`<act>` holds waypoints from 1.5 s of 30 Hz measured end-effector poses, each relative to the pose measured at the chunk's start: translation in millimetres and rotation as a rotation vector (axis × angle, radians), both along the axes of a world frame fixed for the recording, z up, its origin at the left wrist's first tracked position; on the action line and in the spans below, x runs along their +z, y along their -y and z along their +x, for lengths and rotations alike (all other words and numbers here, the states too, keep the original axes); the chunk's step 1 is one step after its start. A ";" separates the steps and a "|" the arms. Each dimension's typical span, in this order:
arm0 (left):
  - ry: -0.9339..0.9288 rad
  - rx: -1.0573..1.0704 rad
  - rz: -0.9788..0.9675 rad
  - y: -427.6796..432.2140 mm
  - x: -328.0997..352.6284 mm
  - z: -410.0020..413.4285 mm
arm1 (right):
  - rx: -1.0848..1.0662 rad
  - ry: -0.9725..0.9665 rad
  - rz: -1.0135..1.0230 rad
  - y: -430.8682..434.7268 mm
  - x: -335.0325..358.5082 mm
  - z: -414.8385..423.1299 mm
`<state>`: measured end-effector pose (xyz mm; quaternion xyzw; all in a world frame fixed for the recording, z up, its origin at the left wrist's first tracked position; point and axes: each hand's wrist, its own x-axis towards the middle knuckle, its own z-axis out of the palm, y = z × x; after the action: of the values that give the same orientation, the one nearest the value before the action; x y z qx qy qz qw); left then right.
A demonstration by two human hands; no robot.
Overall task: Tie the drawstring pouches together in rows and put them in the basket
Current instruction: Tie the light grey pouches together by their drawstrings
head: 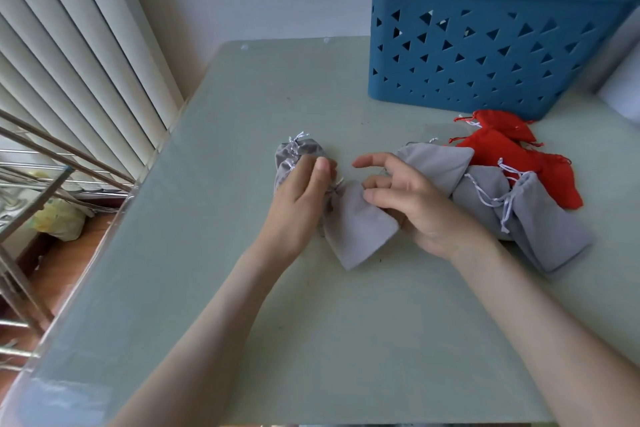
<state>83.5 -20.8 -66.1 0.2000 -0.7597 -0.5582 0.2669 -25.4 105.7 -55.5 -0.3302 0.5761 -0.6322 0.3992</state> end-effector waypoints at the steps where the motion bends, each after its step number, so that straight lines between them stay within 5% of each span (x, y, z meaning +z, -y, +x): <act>1: -0.041 0.022 0.024 -0.1 -0.2 0.6 | 0.017 0.023 0.001 0.2 -0.6 1.0; 7: -0.180 0.140 0.134 9.0 2.0 1.8 | 0.092 0.066 -0.088 2.8 -4.0 6.8; 11: -0.105 0.062 0.090 11.0 -4.1 0.0 | -0.011 -0.382 0.121 11.8 -21.2 8.1; 22: -0.048 0.056 0.168 9.7 -7.4 -5.0 | -0.060 -0.705 0.104 13.7 -23.8 11.2; 31: -0.089 0.147 0.082 9.2 -2.6 -0.2 | -0.126 -0.248 -0.067 14.9 -20.3 6.1; 36: -0.034 0.052 0.266 10.3 1.7 1.5 | -0.030 0.029 -0.162 9.9 -15.6 0.7; 45: 0.130 -0.103 0.367 7.9 2.1 3.2 | -0.004 0.069 -0.067 9.3 -15.3 0.0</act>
<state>86.7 -28.7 -64.1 0.2419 -0.6699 -0.6862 0.1477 -25.4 96.4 -70.8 -0.3201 0.5413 -0.6630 0.4062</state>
